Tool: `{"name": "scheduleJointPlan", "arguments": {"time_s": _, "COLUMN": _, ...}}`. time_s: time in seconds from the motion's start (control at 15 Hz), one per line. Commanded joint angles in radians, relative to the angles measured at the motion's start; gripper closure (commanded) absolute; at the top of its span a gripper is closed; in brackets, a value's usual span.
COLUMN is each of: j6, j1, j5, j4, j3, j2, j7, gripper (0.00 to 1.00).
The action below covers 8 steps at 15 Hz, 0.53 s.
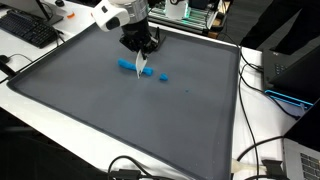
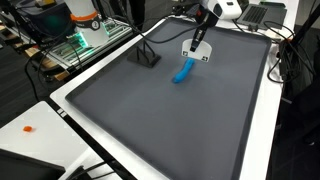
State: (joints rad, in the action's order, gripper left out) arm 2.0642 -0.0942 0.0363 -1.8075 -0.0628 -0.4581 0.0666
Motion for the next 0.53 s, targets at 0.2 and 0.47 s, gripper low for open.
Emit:
{"name": "scheduleJointPlan", "arguments": {"time_s": 0.2, "j6": 0.019, "j1": 0.007, "j5": 0.032, "j4": -0.019, "j3": 0.003, "j2": -0.018, "j7": 0.015, "gripper": 0.99}}
{"name": "scheduleJointPlan", "arguments": {"time_s": 0.47, "j6": 0.032, "j1": 0.008, "j5": 0.03, "j4": -0.025, "j3": 0.004, "j2": -0.029, "j7": 0.01, "gripper": 0.99}}
